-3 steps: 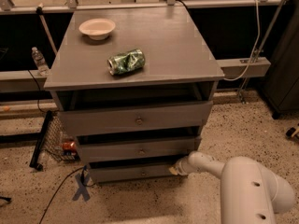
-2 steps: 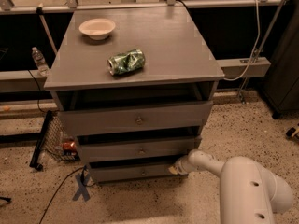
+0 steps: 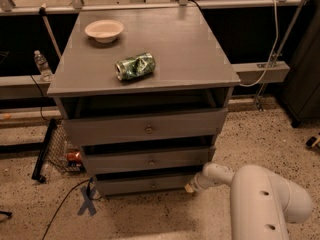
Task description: Close bottom drawer
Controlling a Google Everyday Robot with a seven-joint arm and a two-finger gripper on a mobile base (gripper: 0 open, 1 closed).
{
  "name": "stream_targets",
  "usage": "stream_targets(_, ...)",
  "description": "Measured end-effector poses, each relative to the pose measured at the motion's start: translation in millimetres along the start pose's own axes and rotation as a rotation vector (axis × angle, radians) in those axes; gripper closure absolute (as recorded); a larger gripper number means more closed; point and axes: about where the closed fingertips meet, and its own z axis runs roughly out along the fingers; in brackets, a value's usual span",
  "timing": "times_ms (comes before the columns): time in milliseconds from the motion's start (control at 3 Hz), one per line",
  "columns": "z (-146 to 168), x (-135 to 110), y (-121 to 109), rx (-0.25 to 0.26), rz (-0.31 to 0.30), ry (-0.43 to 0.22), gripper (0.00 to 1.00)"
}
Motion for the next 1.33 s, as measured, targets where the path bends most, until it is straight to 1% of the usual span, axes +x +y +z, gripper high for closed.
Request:
stream_targets(333,-8,25,-11,0.033,0.06,0.054,1.0)
stream_targets(667,-36,54,-38,0.12,0.148,0.079,1.0)
stream_targets(1000,-72,76,-68,0.214,0.233,0.07,1.0)
stream_targets(1333,-103,91,-85,0.282,0.292,0.053,1.0)
